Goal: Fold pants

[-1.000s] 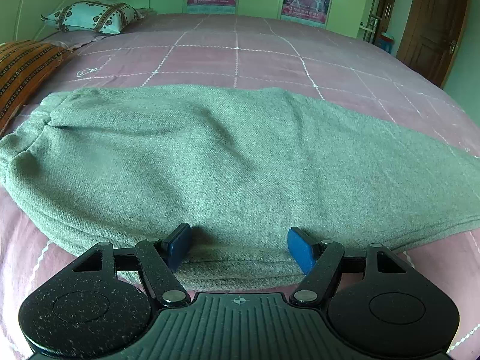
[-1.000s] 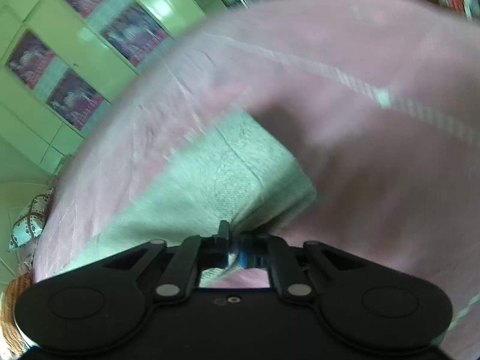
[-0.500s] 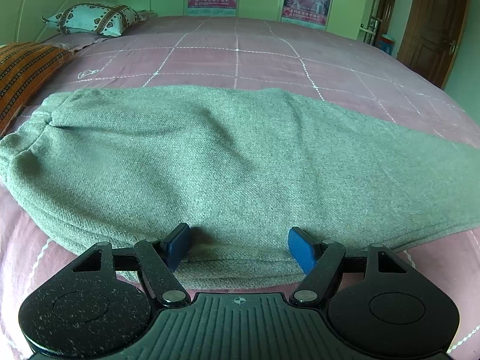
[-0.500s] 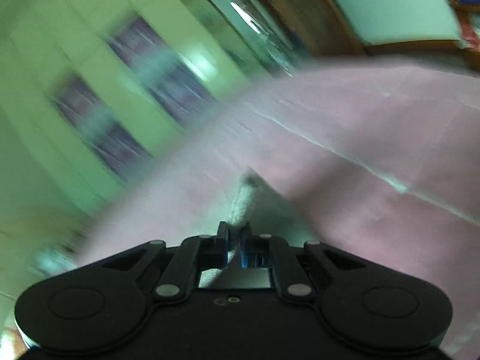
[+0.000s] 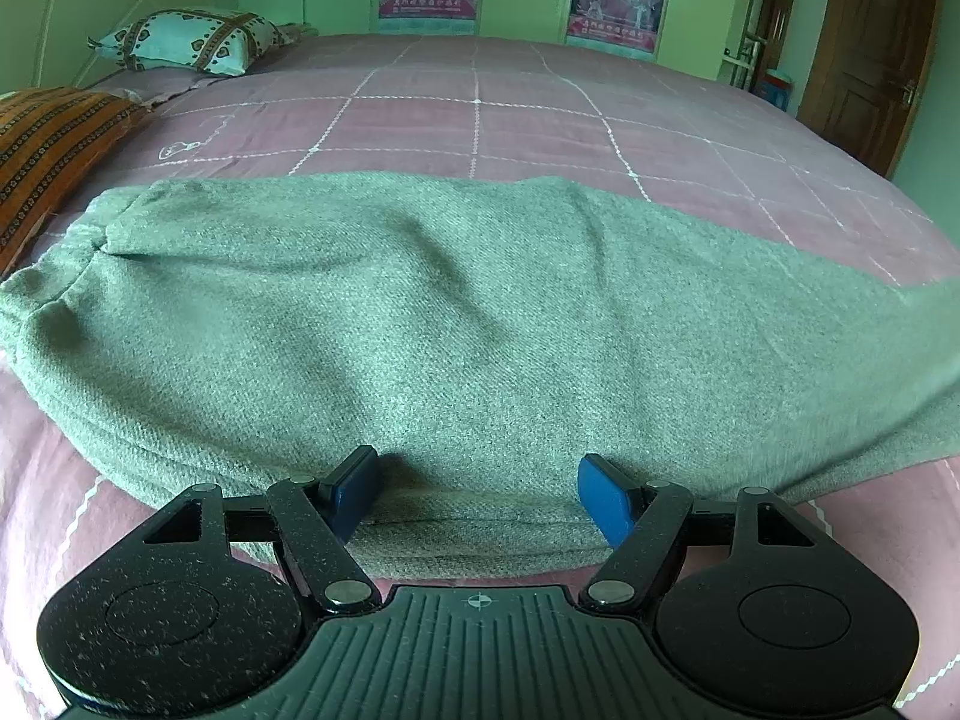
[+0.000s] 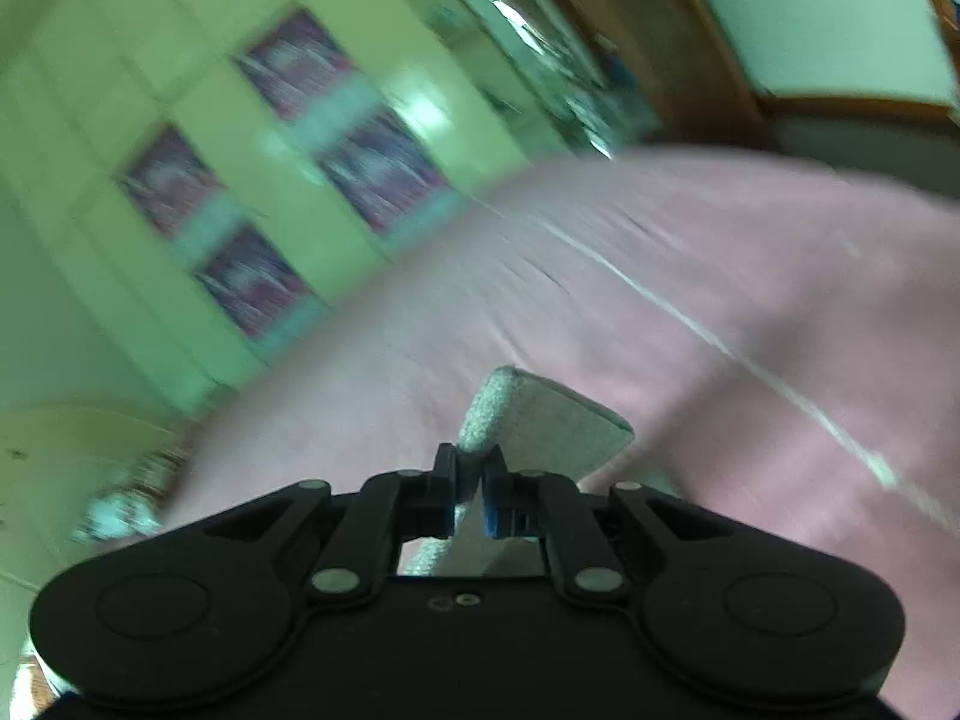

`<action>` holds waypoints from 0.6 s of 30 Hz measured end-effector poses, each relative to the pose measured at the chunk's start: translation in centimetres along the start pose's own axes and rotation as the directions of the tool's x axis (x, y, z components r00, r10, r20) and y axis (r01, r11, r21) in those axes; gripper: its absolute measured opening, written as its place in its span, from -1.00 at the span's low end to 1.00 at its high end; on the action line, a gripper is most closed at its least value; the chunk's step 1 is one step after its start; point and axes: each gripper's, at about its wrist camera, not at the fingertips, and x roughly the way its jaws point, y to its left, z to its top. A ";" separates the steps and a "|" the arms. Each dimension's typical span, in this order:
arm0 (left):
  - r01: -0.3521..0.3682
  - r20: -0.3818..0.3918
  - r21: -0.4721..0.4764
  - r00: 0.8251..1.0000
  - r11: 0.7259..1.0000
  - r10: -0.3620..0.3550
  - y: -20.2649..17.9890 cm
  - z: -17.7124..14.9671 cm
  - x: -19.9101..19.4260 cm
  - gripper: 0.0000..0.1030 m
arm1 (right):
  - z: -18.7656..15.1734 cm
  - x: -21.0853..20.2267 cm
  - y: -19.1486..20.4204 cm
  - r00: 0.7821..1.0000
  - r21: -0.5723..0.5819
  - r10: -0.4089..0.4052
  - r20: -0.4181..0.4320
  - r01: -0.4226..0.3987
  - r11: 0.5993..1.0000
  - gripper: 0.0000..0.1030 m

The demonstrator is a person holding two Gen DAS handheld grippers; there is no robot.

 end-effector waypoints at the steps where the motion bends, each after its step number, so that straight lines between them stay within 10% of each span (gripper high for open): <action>1: 0.002 0.003 -0.003 1.000 1.000 -0.002 0.1 0.0 0.0 0.42 | 0.1 -0.4 -0.1 1.000 0.011 0.007 0.005 -0.007 1.000 -1.00; 5: 0.006 0.014 -0.003 1.000 1.000 -0.006 0.1 -0.3 0.0 0.42 | -4.1 -0.9 -6.0 0.989 0.093 -0.114 -0.090 0.122 0.988 -0.99; 7: 0.009 0.010 0.001 1.000 1.000 -0.009 0.1 -0.2 0.1 0.43 | -7.3 0.6 -10.9 0.945 0.173 -0.209 -0.252 0.256 0.951 -0.99; 18: 0.007 0.011 -0.004 1.000 1.000 -0.007 0.0 -0.3 0.0 0.44 | -7.8 -2.4 -12.1 0.973 0.236 -0.140 -0.181 0.181 0.955 -0.97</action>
